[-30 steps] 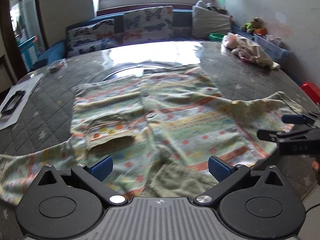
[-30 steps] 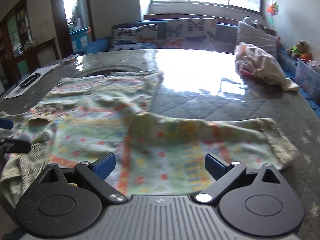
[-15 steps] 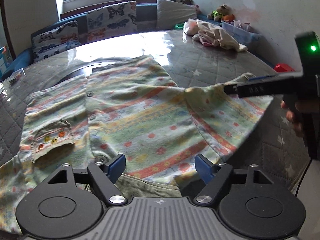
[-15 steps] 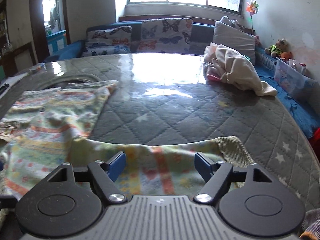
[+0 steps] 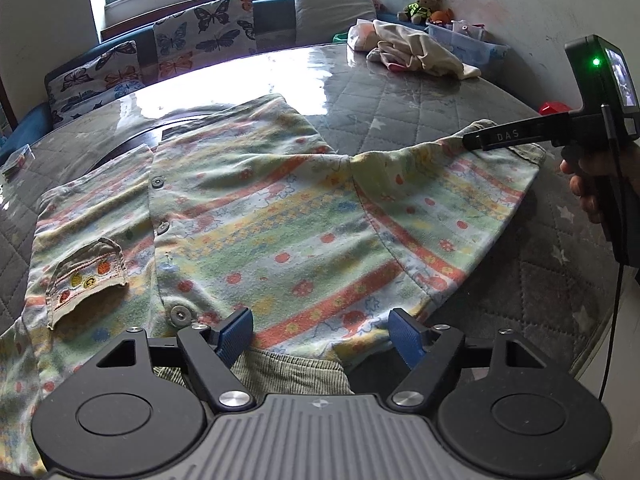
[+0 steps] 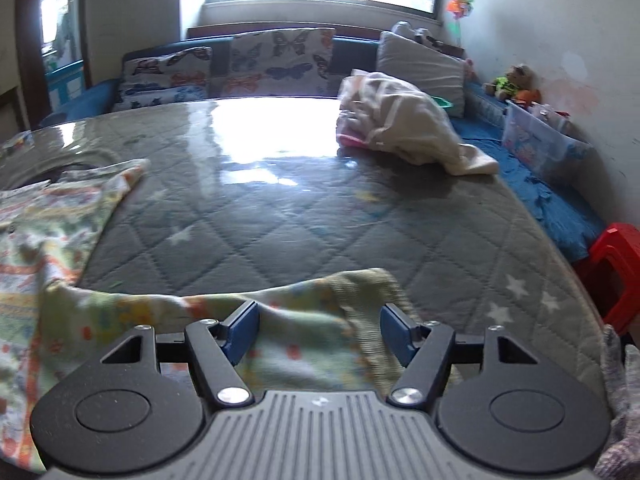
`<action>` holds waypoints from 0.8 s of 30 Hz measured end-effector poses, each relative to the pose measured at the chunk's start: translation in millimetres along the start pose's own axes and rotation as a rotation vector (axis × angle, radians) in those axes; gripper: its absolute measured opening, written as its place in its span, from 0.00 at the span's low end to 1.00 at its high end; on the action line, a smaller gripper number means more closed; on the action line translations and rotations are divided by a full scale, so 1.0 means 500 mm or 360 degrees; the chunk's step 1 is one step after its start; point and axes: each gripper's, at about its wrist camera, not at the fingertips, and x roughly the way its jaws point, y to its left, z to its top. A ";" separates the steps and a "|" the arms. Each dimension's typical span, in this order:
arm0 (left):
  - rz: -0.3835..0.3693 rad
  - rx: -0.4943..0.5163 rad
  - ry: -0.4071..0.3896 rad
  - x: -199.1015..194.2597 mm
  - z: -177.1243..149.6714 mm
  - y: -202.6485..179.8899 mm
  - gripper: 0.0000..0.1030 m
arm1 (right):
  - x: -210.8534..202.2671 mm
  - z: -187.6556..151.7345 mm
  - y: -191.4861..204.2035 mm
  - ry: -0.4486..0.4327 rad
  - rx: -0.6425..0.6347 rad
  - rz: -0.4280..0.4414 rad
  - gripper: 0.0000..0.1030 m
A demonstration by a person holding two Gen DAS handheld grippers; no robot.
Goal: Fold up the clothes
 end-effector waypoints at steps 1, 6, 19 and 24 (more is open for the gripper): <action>-0.0003 0.0005 -0.0014 -0.004 0.003 -0.001 0.75 | -0.005 -0.002 -0.009 -0.0004 0.0012 -0.0001 0.65; -0.0010 0.0018 -0.0060 -0.012 0.021 -0.007 0.76 | -0.036 -0.017 -0.051 -0.0027 0.0073 -0.0027 0.64; -0.0025 0.0020 -0.0049 0.002 0.031 -0.021 0.75 | -0.052 -0.047 -0.090 -0.0007 0.0182 -0.0018 0.39; -0.0018 0.0010 -0.0057 0.000 0.032 -0.016 0.75 | -0.057 -0.054 -0.093 -0.0008 0.0207 -0.0017 0.42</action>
